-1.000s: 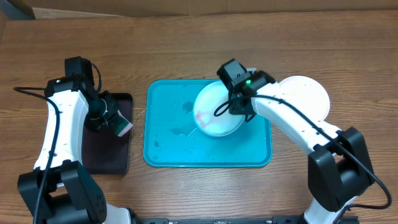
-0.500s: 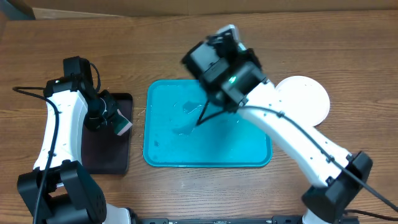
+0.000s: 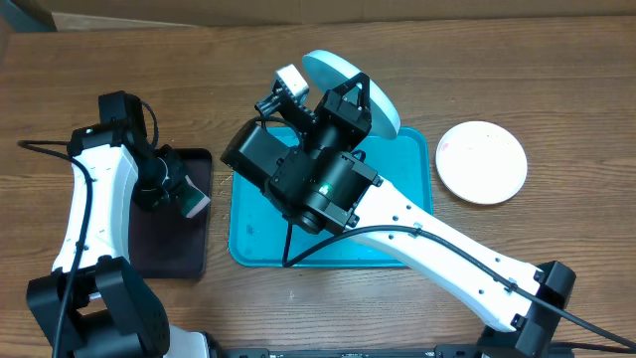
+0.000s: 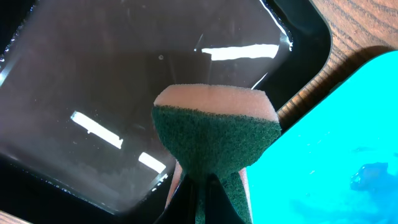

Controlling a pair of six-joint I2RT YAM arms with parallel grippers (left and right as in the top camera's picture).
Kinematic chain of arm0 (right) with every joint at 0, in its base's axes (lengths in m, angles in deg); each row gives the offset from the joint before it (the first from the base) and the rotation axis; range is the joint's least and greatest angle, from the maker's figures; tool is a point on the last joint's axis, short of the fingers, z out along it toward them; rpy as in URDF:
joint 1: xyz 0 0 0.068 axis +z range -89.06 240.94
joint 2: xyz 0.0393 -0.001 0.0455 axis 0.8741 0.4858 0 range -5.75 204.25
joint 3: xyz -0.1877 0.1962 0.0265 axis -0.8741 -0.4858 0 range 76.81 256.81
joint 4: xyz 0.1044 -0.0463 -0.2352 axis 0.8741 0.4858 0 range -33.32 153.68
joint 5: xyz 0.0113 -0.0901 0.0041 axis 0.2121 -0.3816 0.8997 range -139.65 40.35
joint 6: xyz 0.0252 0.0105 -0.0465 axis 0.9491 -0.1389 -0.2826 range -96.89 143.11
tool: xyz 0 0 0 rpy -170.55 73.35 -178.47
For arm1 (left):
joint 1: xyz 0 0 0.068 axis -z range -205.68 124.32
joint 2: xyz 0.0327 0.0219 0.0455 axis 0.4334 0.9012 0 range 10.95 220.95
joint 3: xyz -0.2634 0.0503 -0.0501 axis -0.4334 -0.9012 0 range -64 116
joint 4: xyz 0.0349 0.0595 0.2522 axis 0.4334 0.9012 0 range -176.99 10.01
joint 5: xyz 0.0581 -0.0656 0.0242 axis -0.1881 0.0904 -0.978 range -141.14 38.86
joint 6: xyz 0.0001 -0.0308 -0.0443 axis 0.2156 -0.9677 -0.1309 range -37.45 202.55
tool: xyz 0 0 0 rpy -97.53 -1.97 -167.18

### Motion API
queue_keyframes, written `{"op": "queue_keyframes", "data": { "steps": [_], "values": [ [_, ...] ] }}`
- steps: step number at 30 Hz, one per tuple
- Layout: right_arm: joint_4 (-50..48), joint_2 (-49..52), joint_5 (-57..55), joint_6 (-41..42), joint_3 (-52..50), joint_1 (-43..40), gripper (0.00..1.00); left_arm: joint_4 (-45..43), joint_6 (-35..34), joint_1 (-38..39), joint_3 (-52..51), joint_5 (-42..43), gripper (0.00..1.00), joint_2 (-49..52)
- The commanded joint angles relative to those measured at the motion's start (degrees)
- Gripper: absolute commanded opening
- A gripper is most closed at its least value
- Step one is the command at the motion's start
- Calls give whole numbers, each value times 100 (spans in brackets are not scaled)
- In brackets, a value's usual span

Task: Clean dirty plates on tray and stack at the side
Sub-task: 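Lift the plate with right gripper and stack it on the right plates, then release the plate and move right gripper back over the teal tray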

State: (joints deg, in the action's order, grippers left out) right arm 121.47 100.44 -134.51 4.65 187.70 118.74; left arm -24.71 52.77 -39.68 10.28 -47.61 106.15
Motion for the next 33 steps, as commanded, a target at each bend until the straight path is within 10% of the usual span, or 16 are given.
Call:
{"op": "queue_keyframes", "data": {
  "steps": [1,10,21,33],
  "values": [
    [-48,-162,-11,-81,125,26,4,4,90,-35,-26,55,4,-4],
    [229,-162,2586,1646,125,-835,4,24,131,-33,-26,48,4,-4],
    [1305,-162,5228,5943,-116,-4649,4,44,131,-33,-31,55,4,-4],
    [1023,-166,6765,6225,-1582,-6581,4,2,127,-24,-31,55,4,-4]
  ]
}}
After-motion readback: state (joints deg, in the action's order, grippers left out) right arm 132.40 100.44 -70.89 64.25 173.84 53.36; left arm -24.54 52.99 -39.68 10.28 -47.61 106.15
